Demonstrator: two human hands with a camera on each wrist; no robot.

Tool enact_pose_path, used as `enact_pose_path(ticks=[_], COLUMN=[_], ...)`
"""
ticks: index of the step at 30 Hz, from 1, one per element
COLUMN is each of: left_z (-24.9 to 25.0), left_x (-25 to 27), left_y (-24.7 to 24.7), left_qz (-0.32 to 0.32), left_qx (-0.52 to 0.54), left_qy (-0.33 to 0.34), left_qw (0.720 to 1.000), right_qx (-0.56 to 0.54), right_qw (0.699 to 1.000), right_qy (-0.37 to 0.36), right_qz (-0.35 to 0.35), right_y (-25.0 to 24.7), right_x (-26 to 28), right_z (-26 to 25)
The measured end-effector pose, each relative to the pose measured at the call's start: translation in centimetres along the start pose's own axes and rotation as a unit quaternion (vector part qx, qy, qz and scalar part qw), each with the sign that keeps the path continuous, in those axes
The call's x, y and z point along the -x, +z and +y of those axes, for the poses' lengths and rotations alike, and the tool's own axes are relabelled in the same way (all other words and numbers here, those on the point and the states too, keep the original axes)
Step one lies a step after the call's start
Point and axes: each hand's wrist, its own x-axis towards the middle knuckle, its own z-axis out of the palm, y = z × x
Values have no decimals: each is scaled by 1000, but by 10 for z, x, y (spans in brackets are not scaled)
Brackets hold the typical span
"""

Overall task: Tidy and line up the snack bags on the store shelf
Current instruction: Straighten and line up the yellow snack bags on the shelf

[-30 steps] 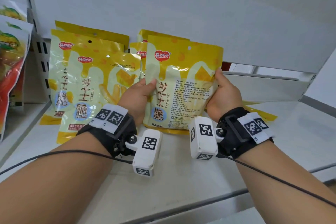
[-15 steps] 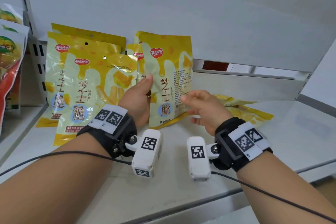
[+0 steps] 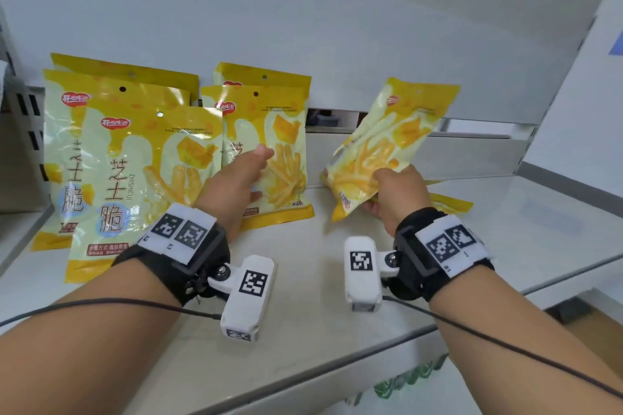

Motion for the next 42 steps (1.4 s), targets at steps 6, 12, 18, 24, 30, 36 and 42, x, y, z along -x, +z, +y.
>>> enact_pose_path(ticks=[6, 12, 18, 24, 30, 36, 42], left_z=[-3, -5, -7, -7, -12, -20, -20], left_x=[-2, -5, -6, -7, -9, -22, -28], left_y=[-9, -13, -11, -14, -17, -24, -25], left_qz=[-2, -3, 12, 28, 21, 56, 119], left_qx=[-61, -113, -142, -128, -78, -3, -25], left_qy=[6, -14, -6, -3, -17, -24, 15], left_qw=[998, 993, 990, 991, 997, 998, 992], right_qx=[-243, -198, -92, -36, 52, 34, -76], right_qw=[967, 955, 970, 973, 980, 991, 986], right_qy=[72, 214, 180, 148, 85, 41, 22], right_qz=[36, -53, -132, -173, -173, -126, -147], right_y=[-7, -3, 28, 51, 74, 80, 73], right_x=[-27, -20, -1, -4, -19, -33, -37], right_z=[-11, 1, 22, 31, 32, 28, 36])
